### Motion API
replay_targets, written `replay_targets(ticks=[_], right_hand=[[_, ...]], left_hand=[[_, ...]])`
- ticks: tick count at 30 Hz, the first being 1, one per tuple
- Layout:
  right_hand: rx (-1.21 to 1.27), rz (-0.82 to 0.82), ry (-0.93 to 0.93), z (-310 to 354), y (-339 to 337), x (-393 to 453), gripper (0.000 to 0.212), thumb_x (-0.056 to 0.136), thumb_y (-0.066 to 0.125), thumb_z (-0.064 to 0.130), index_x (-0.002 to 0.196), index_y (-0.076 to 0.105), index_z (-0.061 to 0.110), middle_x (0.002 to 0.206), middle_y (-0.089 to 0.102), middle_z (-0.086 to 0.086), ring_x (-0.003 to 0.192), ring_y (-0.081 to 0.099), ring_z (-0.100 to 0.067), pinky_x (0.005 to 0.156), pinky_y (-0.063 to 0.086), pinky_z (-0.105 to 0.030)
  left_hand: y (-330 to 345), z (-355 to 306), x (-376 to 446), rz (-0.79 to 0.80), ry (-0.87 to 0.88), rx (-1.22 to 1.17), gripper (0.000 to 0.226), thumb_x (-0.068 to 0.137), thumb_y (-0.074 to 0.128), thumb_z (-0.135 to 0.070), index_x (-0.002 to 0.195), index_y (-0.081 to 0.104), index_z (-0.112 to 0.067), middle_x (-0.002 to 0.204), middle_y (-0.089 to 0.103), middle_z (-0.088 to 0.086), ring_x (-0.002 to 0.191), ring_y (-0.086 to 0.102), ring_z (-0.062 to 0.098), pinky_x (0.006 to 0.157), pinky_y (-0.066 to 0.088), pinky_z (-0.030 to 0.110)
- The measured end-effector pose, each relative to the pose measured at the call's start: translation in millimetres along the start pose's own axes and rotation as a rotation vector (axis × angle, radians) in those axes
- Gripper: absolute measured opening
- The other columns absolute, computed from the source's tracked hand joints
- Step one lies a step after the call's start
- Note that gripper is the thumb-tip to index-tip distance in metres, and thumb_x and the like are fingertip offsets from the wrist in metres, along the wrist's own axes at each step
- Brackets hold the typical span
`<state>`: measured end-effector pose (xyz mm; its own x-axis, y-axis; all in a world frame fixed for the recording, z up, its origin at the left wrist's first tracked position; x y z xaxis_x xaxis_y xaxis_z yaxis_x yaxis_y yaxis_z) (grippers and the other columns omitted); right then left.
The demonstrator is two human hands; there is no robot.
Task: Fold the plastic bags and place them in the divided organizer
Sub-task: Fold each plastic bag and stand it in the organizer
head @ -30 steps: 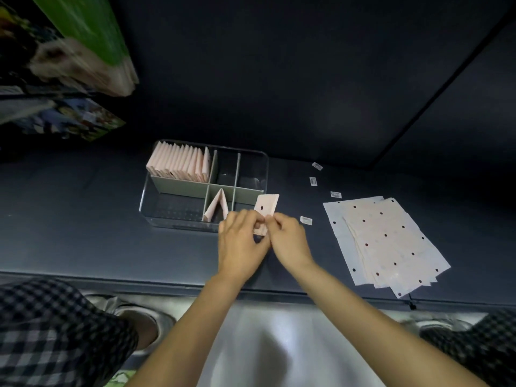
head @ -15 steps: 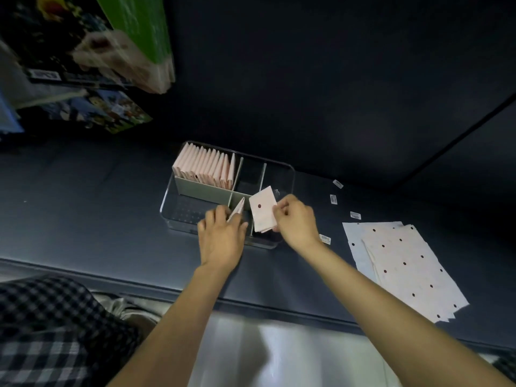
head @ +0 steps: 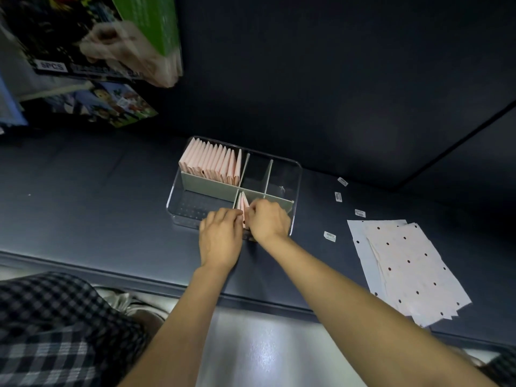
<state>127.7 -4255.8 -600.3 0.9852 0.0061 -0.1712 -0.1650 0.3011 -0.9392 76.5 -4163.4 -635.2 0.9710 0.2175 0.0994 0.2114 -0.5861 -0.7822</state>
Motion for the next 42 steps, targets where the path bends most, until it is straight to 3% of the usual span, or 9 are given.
replay_targets(ticks=[7, 12, 17, 21, 25, 27, 31, 38, 42], right_hand=[[0.154, 0.169, -0.077, -8, 13, -4, 0.032, 0.094, 0.04, 0.019, 0.109, 0.068, 0.022, 0.107, 0.067, -0.014, 0.105, 0.057, -0.033, 0.083, 0.05, -0.037], [0.363, 0.08, -0.155, -37, 2, -22, 0.029, 0.093, 0.05, 0.011, 0.115, 0.067, 0.017, 0.115, 0.068, -0.007, 0.112, 0.055, -0.026, 0.096, 0.043, -0.031], [0.3, -0.073, -0.134, -139, -18, -62, 0.026, 0.09, 0.055, 0.008, 0.11, 0.069, 0.015, 0.11, 0.068, -0.004, 0.104, 0.057, -0.023, 0.09, 0.04, -0.026], [0.16, -0.112, 0.131, -250, -33, -90, 0.03, 0.091, 0.056, 0.011, 0.12, 0.062, 0.012, 0.122, 0.061, -0.008, 0.114, 0.051, -0.027, 0.095, 0.039, -0.03], [0.026, -0.147, 0.363, -328, -42, -116, 0.049, 0.089, 0.062, 0.027, 0.133, 0.047, 0.011, 0.137, 0.046, -0.01, 0.122, 0.042, -0.029, 0.098, 0.041, -0.036], [0.02, -0.105, 0.423, -347, -40, -127, 0.054, 0.088, 0.062, 0.032, 0.135, 0.044, 0.011, 0.138, 0.043, -0.011, 0.123, 0.041, -0.029, 0.098, 0.041, -0.037], [0.026, -0.101, 0.412, -359, -31, -137, 0.038, 0.091, 0.059, 0.024, 0.125, 0.054, 0.008, 0.131, 0.049, -0.011, 0.118, 0.043, -0.029, 0.092, 0.044, -0.037], [-0.116, -0.175, 0.356, -358, -32, -136, 0.024, 0.097, 0.045, 0.019, 0.102, 0.066, 0.009, 0.107, 0.063, -0.005, 0.102, 0.051, -0.022, 0.07, 0.046, -0.03], [0.039, -0.315, 0.29, -340, -36, -131, 0.016, 0.091, 0.058, 0.024, 0.089, 0.068, 0.011, 0.091, 0.066, -0.005, 0.094, 0.054, -0.024, 0.067, 0.04, -0.03]], left_hand=[[3, 0, -3, -0.015, 0.047, 0.017, 0.025, 0.096, 0.049, -0.02, 0.113, 0.066, -0.016, 0.119, 0.058, 0.004, 0.108, 0.047, 0.027, 0.09, 0.033, 0.037], [5, 1, -2, 0.003, 0.075, 0.11, 0.025, 0.092, 0.054, -0.015, 0.114, 0.066, -0.011, 0.123, 0.059, 0.008, 0.111, 0.047, 0.033, 0.09, 0.037, 0.043], [6, -12, -5, -0.014, 0.072, 0.129, 0.024, 0.088, 0.06, -0.009, 0.11, 0.067, -0.005, 0.122, 0.056, 0.017, 0.11, 0.045, 0.041, 0.088, 0.038, 0.052], [16, -43, -18, -0.074, 0.269, 0.111, 0.019, 0.084, 0.063, -0.004, 0.103, 0.068, -0.005, 0.114, 0.059, 0.019, 0.104, 0.052, 0.041, 0.085, 0.043, 0.051], [41, -80, -46, 0.169, 0.5, 0.05, 0.018, 0.091, 0.056, -0.012, 0.103, 0.068, -0.008, 0.103, 0.064, 0.01, 0.093, 0.058, 0.034, 0.079, 0.048, 0.041], [60, -88, -65, 0.376, 0.525, 0.072, 0.023, 0.095, 0.051, -0.02, 0.113, 0.065, -0.015, 0.113, 0.061, 0.003, 0.103, 0.055, 0.027, 0.087, 0.045, 0.036], [88, -82, -94, 0.617, 0.488, 0.226, 0.04, 0.099, 0.04, -0.035, 0.137, 0.046, -0.024, 0.145, 0.038, -0.007, 0.131, 0.035, 0.016, 0.105, 0.032, 0.029], [93, -79, -102, 0.698, 0.475, 0.279, 0.047, 0.098, 0.043, -0.037, 0.143, 0.036, -0.025, 0.155, 0.019, -0.01, 0.142, 0.016, 0.012, 0.115, 0.015, 0.025], [91, -87, -104, 0.701, 0.439, 0.267, 0.047, 0.098, 0.044, -0.037, 0.143, 0.037, -0.026, 0.155, 0.021, -0.009, 0.143, 0.016, 0.013, 0.114, 0.016, 0.025]])
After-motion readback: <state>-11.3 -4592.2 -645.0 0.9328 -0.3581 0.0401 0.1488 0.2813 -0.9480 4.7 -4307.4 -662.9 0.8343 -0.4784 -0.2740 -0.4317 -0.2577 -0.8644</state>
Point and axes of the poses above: each hand's wrist, its own x-axis towards the middle knuckle, its own y-axis out of the palm, z = x × y, the point moved 1 cm from there along x, towards the middle knuckle
